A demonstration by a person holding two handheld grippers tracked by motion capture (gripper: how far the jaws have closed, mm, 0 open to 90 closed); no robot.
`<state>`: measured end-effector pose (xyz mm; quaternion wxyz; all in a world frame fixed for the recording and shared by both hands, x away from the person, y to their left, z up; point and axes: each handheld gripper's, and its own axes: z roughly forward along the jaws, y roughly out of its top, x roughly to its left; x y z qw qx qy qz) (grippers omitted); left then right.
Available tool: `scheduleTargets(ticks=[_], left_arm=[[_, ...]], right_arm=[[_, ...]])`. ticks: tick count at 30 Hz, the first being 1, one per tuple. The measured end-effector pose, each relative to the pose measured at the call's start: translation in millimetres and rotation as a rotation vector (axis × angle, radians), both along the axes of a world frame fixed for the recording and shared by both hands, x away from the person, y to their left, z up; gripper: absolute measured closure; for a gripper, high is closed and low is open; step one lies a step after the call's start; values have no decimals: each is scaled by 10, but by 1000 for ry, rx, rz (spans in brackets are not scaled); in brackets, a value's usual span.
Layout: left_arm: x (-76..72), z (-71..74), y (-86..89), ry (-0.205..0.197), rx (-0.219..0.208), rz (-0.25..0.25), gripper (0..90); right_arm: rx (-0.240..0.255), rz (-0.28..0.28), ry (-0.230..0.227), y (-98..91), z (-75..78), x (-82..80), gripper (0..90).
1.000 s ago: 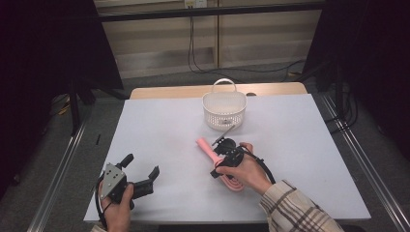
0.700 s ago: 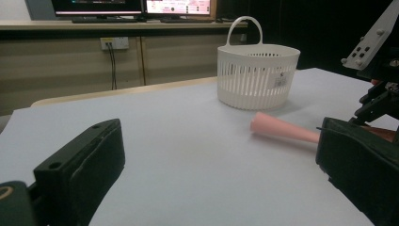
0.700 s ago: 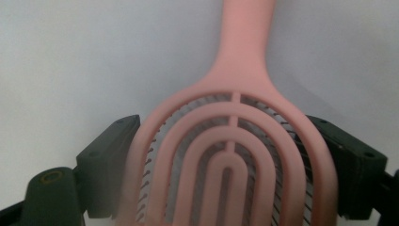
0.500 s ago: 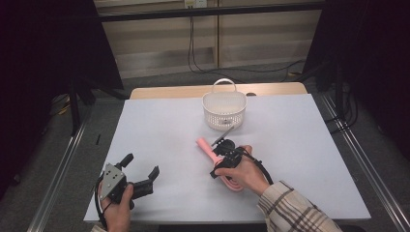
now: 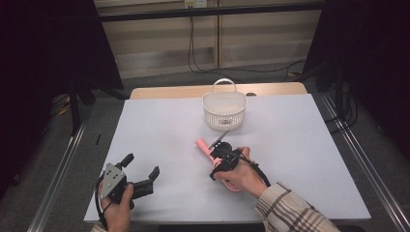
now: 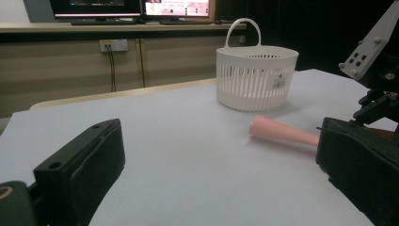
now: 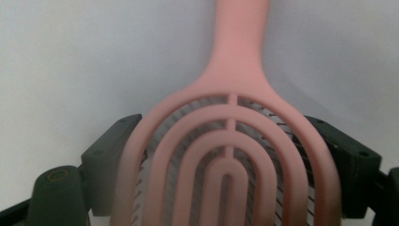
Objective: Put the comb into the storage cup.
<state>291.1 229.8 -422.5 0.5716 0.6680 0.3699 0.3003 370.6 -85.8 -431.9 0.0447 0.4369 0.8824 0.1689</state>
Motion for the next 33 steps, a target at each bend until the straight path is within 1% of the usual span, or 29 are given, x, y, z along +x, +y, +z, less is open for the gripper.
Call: scheduleTargets(ticks=[1,3,6,8,10,20,29,33], left_arm=[[-1,0,-1,0,0,-1,19],[0,0,0,0,0,-1,19],[1,-1,3,2,1,-2,19],[2,-2,3,2,1,-2,19],[4,-4,2,1,-3,-1,19],[2,-4,1,3,-1,-3,19],[2,-4,0,1,-1,-4,19],[3,-4,0,2,-1,-3,19]], right_arm=[[0,-2,1,2,1,-1,185],[-8,13,-3,3,3,1,186],[0,25,17,-11,16,22,188],[4,23,23,-17,21,30,189],[-5,25,14,-18,25,27,189],[-27,52,3,-42,55,39,191],[-29,55,-25,-62,102,33,192],[-27,60,-28,-72,129,29,193]])
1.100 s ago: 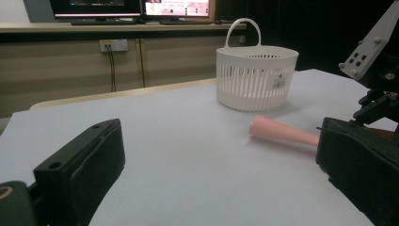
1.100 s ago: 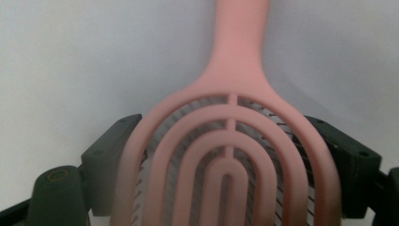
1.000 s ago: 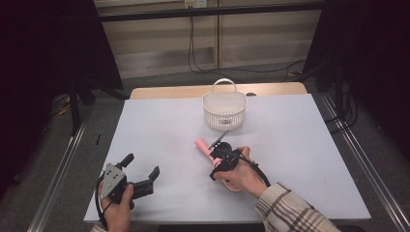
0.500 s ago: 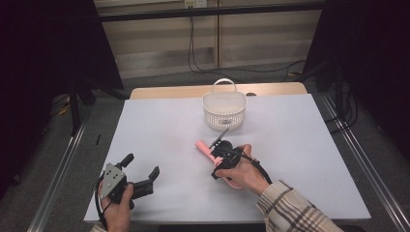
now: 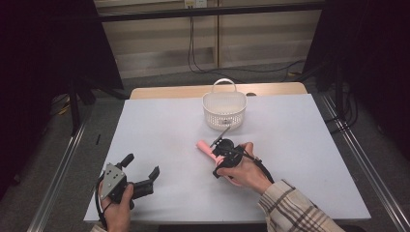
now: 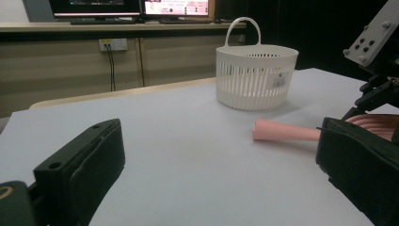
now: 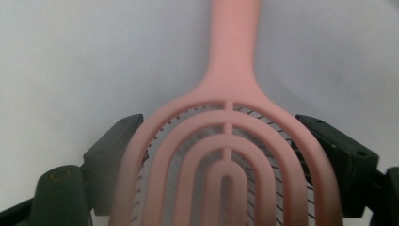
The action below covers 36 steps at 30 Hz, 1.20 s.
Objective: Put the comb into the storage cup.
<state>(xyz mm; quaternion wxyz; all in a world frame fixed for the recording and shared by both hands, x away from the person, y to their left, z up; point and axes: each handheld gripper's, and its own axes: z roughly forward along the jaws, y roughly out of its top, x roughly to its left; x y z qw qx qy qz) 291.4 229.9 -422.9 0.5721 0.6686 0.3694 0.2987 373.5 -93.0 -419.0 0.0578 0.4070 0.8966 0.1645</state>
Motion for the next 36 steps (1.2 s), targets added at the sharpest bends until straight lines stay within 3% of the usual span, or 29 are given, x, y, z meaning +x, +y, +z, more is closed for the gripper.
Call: scheduleTargets(ticks=[36], left_arm=[[0,-4,-2,5,1,0,19]], right_arm=[[68,16,-81,-64,193,6,193]])
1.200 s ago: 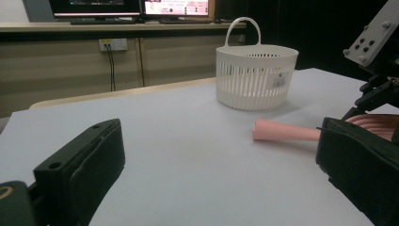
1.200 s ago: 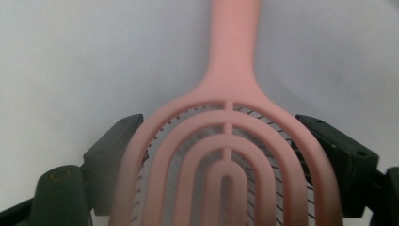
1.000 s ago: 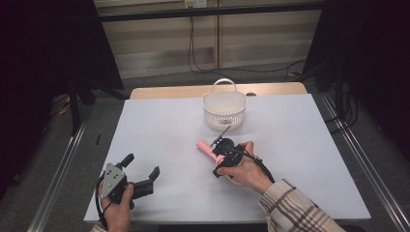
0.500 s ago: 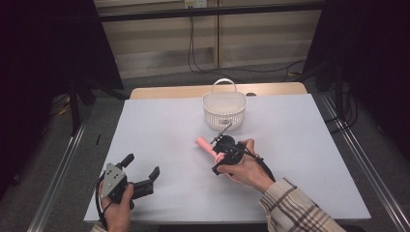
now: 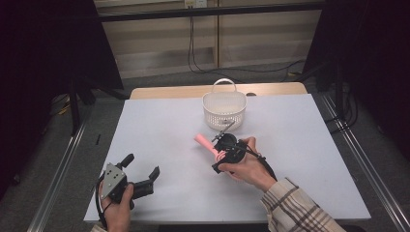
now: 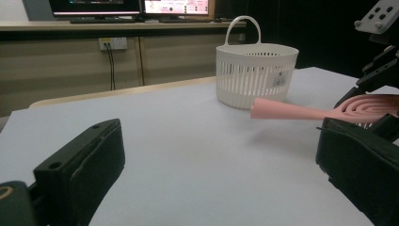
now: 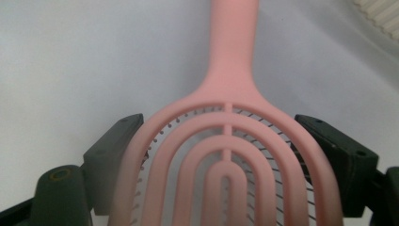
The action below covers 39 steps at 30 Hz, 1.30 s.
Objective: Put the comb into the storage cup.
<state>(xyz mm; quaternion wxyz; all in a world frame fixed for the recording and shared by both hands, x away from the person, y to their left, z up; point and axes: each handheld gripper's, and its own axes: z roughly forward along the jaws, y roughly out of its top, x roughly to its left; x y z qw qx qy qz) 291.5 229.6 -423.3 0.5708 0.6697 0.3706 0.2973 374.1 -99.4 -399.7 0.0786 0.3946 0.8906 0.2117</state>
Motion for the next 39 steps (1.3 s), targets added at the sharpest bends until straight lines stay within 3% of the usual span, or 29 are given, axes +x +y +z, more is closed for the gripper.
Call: scheduleTargets(ticks=[6,21,25,32,39], left_arm=[[1,-1,-2,1,-1,0,19],[1,-3,-4,0,0,3,19],[0,-2,-1,-1,4,3,19],[0,-1,0,2,5,2,17],[2,-2,2,-1,6,7,17]], right_arm=[[0,8,-6,-1,7,-1,193],[75,22,-61,-98,87,-17,193],[70,58,-95,-108,110,-49,193],[121,72,-141,-185,169,-60,193],[146,80,-161,-249,189,-53,193]])
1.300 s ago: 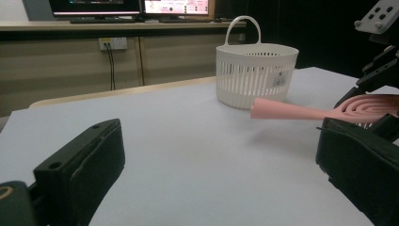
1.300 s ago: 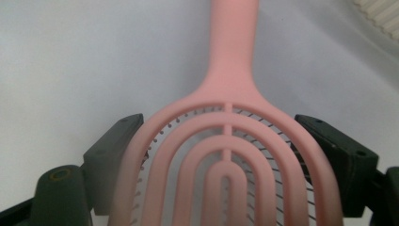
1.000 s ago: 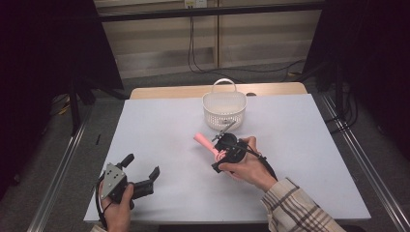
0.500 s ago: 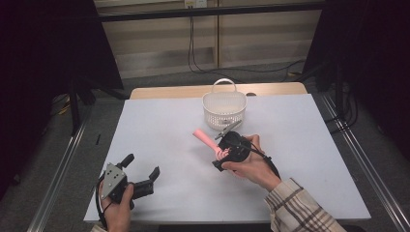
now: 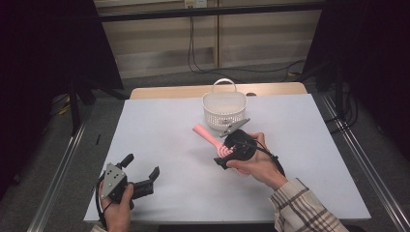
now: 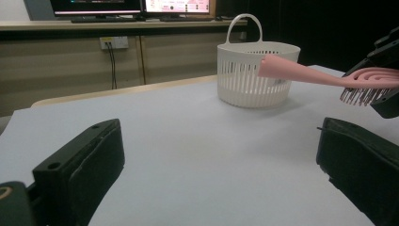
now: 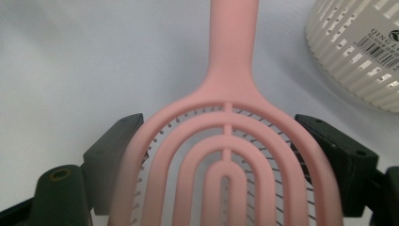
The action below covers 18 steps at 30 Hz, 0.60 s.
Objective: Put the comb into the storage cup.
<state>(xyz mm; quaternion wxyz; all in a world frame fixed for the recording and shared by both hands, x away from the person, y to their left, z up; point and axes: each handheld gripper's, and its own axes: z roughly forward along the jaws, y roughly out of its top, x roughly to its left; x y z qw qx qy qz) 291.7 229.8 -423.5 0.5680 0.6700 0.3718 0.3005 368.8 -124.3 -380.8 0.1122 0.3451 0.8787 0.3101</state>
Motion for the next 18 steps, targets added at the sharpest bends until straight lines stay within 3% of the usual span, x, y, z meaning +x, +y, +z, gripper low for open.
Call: scheduleTargets(ticks=[12,18], left_arm=[[18,25,0,35,28,-26,16],[26,78,-51,34,46,-64,20]], right_arm=[[73,35,-55,-124,71,-14,193],[79,38,-64,-212,107,-18,192]])
